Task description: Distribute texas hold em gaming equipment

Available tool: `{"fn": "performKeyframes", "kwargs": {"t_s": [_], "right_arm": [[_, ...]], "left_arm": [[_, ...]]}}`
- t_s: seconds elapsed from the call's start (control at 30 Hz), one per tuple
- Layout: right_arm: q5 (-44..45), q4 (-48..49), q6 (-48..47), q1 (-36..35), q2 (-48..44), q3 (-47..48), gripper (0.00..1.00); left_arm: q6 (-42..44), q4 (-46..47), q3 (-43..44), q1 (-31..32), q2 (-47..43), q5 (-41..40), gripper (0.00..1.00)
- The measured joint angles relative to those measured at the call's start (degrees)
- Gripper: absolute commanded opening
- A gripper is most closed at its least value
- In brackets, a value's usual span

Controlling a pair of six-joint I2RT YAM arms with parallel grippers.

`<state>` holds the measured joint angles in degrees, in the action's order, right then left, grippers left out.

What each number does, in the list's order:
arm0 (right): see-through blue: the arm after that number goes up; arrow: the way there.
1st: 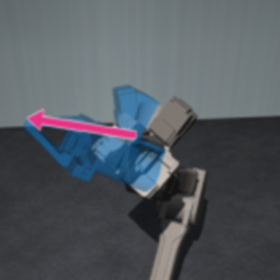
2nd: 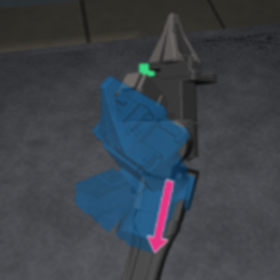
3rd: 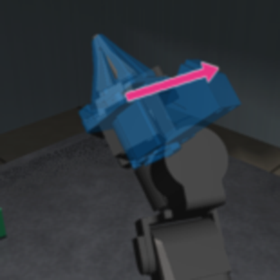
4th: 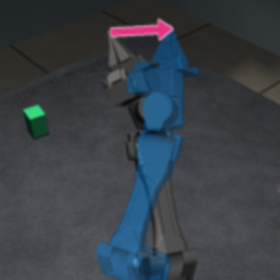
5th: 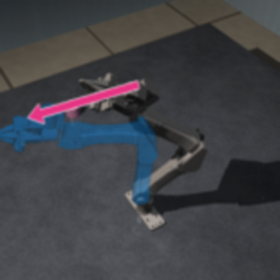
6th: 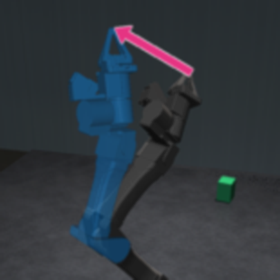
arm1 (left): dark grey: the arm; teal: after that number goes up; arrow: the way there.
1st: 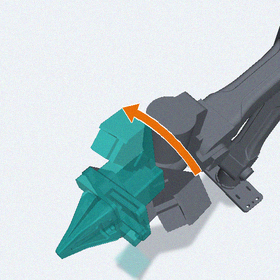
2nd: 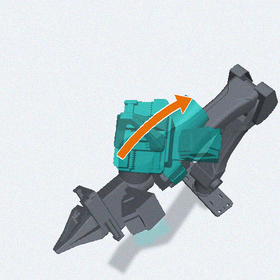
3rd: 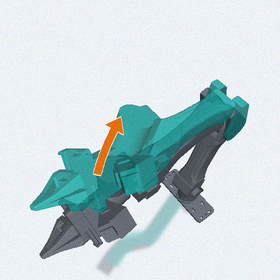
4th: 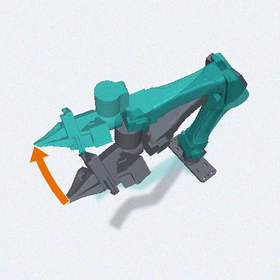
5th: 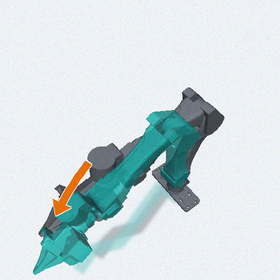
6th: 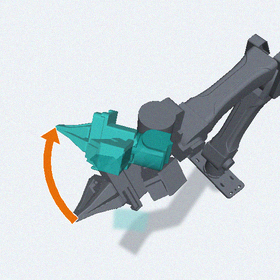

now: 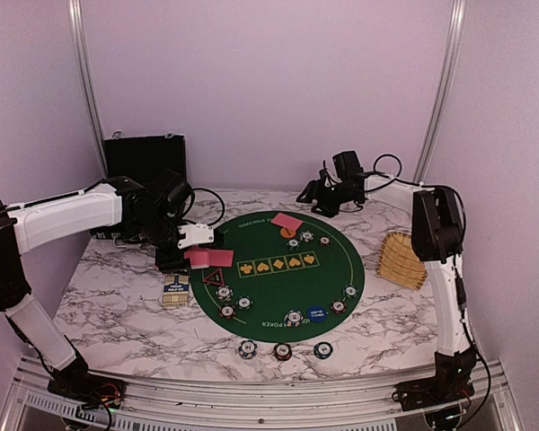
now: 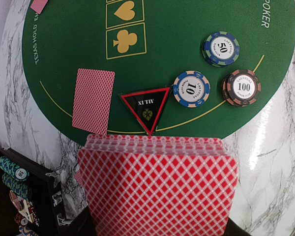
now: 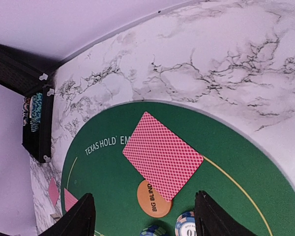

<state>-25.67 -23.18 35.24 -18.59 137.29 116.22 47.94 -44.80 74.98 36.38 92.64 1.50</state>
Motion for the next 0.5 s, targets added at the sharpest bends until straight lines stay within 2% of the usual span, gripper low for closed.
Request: {"fn": "performKeyframes", "kwargs": {"t_s": [0.27,0.5], "right_arm": [[0.59,2.91,-0.57,-1.75,-10.75,-13.18,0.76],[0.0,8.24,0.66,-7.34,-19.61,-25.79,0.82]], "left_arm": [[-0.02,0.0,0.0,0.0,0.0,-0.07,0.08],[-0.2,0.0,0.0,0.0,0.0,-0.04,0.08]]}}
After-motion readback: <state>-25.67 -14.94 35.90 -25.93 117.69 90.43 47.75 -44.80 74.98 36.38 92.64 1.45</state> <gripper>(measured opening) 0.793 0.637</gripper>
